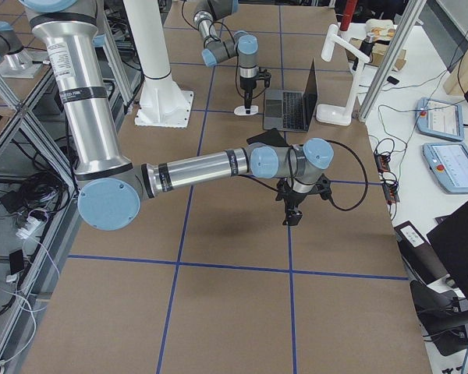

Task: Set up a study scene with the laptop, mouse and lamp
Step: 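Carry the white mouse with the left gripper toward the black mouse pad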

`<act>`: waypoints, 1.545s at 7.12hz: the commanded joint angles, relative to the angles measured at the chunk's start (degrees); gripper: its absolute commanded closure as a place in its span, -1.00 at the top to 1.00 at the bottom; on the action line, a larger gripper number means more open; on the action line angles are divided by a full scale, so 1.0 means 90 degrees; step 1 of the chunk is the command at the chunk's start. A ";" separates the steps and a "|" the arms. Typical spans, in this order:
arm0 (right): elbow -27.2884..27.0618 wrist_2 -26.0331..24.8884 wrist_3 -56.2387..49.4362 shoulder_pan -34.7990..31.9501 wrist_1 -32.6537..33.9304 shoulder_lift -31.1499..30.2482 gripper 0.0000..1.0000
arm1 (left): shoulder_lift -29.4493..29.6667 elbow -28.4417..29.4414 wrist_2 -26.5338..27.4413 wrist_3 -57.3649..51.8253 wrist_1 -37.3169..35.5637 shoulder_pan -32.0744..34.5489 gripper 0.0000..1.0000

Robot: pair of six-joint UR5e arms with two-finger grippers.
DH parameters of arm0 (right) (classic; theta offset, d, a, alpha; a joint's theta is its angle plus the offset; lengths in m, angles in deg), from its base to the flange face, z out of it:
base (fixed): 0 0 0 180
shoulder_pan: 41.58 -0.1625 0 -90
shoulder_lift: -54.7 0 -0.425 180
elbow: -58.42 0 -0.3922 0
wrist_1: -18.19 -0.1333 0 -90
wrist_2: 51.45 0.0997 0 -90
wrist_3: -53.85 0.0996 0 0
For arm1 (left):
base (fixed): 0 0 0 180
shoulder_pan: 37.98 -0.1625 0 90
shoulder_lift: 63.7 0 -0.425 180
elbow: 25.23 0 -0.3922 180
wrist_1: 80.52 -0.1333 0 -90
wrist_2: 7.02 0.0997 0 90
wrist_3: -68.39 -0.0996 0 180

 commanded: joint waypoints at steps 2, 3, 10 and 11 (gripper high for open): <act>0.0036 0.0060 0.0012 0.0075 -0.0006 0.0010 0.96 | 0.1764 0.2895 0.0779 0.0254 0.1274 0.0065 -1.00; 0.0026 0.0118 0.0042 0.0076 -0.0006 0.0010 0.97 | 0.2020 0.3282 0.0801 0.0303 0.1463 0.0065 -1.00; -0.0003 0.0236 0.0169 0.0105 -0.0006 0.0010 0.97 | 0.3019 0.5160 0.1348 0.0567 0.2442 -0.0052 -0.57; -0.0003 0.0236 0.0169 0.0105 -0.0006 0.0010 0.97 | 0.3019 0.5238 0.1348 0.0567 0.2442 -0.0101 -0.47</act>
